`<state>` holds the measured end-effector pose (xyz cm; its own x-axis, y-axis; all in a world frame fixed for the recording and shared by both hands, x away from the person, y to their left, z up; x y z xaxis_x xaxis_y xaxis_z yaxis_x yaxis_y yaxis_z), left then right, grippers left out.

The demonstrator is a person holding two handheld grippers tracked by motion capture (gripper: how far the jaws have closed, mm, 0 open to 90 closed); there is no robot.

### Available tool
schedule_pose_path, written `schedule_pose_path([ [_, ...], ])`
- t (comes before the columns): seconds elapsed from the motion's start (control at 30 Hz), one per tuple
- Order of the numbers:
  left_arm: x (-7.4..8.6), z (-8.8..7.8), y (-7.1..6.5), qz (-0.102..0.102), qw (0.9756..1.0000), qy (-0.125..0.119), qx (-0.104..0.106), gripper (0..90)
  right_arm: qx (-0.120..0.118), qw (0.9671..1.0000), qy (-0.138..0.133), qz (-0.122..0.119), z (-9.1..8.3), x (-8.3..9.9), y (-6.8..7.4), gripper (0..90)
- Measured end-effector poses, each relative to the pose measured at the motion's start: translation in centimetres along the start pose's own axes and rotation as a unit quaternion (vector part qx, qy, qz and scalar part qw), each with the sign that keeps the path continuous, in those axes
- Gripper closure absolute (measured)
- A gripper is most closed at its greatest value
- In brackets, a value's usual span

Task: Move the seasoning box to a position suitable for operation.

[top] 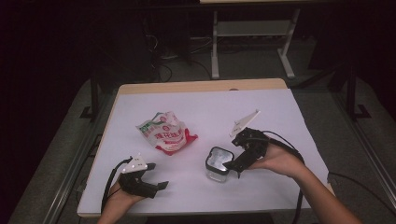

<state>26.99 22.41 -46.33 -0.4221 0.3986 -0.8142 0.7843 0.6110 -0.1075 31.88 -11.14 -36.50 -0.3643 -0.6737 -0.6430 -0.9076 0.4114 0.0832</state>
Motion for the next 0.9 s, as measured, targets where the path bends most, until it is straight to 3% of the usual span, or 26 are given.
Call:
schedule_pose_path([
  [0.27,0.1,0.1,0.0,0.002,1.0,0.001,-0.001,13.4,0.013,0.9974,-0.057,0.042,-2.0,2.3,-0.6,14.3],
  [0.57,0.1,0.0,0.0,-0.002,1.0,0.003,-0.002,13.6,0.024,0.9934,-0.102,0.047,-2.7,5.6,-1.3,23.9],
  [0.63,0.1,0.0,0.0,-0.002,1.0,0.002,-0.002,13.8,0.033,0.992,-0.114,0.042,-2.8,6.4,-1.3,29.6],
  [0.77,0.1,0.1,-0.1,-0.005,1.0,0.001,-0.001,14.1,0.04,0.9874,-0.143,0.055,-2.9,8.3,-1.2,41.9],
  [0.9,0.2,0.0,0.0,0.0,1.0,0.006,0.0,14.2,0.047,0.9853,-0.152,0.061,-2.5,9.4,-1.2,51.8],
])
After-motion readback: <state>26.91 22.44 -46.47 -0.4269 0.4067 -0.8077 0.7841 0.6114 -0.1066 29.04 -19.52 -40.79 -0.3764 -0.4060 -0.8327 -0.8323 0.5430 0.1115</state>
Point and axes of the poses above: each handheld gripper's, and its own axes: z roughly forward along the jaws, x roughly out of its underside, y roughly to its left, the point moved 3 cm from there along z, roughly forward along the jaws, and after that the axes turned 4 degrees about -y, right-handed, at the moved point
